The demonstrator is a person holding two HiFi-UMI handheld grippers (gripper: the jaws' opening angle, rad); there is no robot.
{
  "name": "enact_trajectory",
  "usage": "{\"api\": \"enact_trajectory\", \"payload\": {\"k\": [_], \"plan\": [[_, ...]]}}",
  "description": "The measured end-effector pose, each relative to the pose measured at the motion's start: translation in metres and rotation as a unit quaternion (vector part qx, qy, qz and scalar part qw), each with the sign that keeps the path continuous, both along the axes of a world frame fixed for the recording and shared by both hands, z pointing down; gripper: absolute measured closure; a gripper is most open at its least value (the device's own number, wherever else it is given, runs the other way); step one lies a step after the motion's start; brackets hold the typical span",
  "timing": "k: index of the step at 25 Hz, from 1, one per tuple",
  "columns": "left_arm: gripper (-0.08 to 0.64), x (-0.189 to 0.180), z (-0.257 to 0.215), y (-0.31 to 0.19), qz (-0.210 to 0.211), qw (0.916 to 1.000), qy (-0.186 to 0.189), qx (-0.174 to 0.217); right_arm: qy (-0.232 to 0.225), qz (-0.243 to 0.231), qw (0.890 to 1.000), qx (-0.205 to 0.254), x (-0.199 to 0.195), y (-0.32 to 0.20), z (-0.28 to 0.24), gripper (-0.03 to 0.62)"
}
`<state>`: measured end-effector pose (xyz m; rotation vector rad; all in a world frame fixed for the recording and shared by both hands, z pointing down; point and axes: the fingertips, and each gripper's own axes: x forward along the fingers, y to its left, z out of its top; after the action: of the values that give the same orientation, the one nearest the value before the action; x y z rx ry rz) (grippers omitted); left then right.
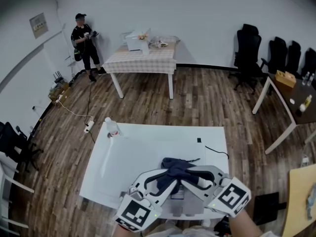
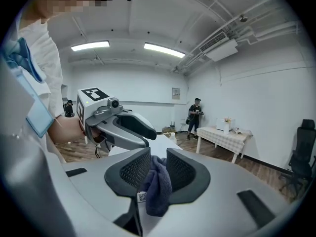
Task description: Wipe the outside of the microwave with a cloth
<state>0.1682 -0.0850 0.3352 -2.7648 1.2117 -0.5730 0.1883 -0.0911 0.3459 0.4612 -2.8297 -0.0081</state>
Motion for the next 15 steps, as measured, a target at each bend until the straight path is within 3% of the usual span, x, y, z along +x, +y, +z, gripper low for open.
{"api": "enact_trajectory", "payload": {"k": [6,15], "plan": [[0.556,0.002,0.000,0.005,-0.011,0.9999,0.009,-0.003,-0.029,0.004,1.000,-0.005,0.003,0.003,-0.008,0.523],[0.558,0.012,0.005,0.009,-0.002,0.9999,0.013,-0.010,-0.023,0.011,1.000,-0.015,0.007,0.006,0.001,0.554]]}}
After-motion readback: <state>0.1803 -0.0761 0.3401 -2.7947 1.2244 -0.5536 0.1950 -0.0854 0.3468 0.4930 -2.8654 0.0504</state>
